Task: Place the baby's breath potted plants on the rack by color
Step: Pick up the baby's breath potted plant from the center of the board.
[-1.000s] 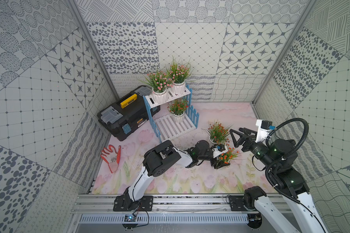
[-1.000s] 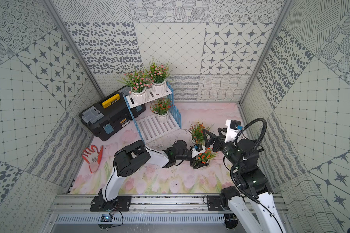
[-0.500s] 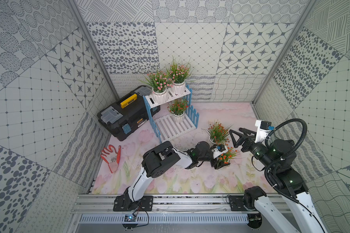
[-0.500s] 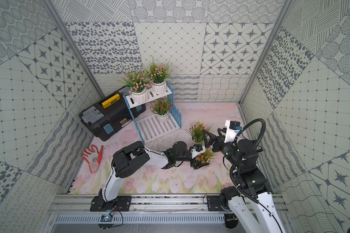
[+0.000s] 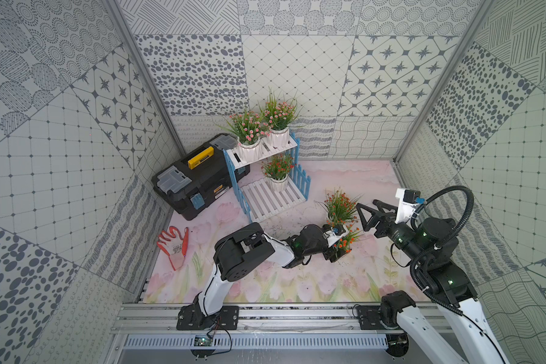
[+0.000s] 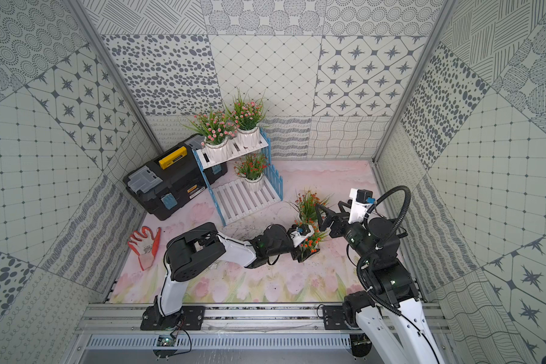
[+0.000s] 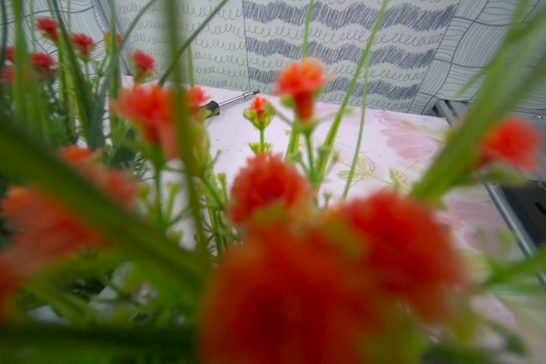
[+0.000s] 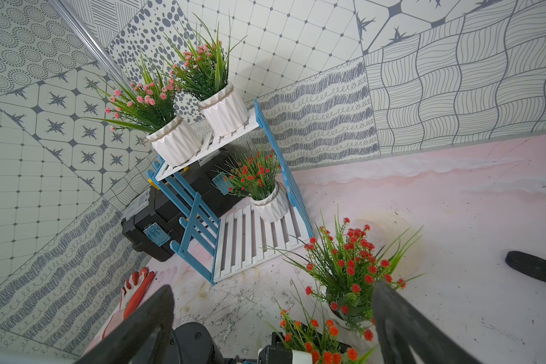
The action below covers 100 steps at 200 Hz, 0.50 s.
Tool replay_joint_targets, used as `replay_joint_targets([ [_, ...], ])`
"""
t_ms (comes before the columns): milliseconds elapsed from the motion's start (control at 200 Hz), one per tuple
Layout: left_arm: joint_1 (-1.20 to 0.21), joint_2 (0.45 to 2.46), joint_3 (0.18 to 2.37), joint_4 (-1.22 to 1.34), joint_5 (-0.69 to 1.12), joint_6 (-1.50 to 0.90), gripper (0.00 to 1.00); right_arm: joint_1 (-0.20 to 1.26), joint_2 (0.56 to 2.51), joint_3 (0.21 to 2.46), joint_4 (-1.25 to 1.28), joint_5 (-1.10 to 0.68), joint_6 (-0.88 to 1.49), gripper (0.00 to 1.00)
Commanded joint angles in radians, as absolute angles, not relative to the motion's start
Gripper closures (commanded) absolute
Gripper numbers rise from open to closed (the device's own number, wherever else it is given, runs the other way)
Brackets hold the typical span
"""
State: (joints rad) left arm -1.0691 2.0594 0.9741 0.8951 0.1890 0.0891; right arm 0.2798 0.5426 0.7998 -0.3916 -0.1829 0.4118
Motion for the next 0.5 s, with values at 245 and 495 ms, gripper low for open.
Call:
replay_joint_targets([
  [245, -1.072, 1.87, 0.856, 0.761, -0.186, 0.055, 0.35, 0.275, 0.523, 0.783, -0.323, -0.189, 0.416, 0.02],
  [495, -1.071, 1.779, 0.812, 0.719, -0.346, 0.032, 0.34, 0.275, 0.514, 0.774, -0.324, -0.192, 0.42, 0.02],
])
